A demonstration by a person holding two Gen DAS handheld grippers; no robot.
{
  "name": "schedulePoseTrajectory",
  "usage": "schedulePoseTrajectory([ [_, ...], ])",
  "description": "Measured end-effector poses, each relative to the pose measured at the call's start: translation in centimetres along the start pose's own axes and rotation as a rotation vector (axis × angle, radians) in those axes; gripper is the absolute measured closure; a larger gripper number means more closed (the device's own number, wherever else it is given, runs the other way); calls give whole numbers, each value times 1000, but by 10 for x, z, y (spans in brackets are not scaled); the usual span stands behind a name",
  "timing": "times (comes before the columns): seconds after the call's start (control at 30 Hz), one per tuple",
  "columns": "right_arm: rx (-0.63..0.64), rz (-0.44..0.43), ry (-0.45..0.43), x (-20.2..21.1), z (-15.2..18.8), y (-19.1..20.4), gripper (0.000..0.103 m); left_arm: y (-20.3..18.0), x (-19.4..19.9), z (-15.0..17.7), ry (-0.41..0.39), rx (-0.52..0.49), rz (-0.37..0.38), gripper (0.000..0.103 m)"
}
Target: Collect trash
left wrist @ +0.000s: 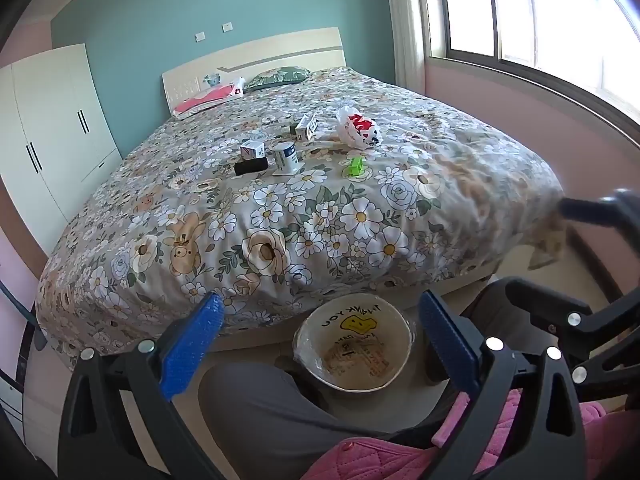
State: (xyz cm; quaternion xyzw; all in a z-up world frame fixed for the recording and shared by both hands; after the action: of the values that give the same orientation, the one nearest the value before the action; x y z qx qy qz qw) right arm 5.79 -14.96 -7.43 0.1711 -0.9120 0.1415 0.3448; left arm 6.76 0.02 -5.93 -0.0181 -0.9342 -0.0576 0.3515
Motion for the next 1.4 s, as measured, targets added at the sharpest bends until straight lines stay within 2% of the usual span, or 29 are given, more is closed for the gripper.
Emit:
schedulePoseTrajectory([
  [1.4,2,3,-6,2,-4,-1,5,2,4,-5,-6,-2,-2,4],
])
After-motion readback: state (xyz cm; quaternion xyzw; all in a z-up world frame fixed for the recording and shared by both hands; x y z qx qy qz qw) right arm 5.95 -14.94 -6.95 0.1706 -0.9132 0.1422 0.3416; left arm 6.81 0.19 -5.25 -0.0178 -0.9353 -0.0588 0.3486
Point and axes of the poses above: each gripper's, at about its wrist camera, not at the fingertips, and x roughly against the way its jaws point, y to its left, z to its underside, the point moved 9 cm from there along -x, roughly the way its jaws point, and after that the axes turned 4 degrees about x, right-handed, at the moved point
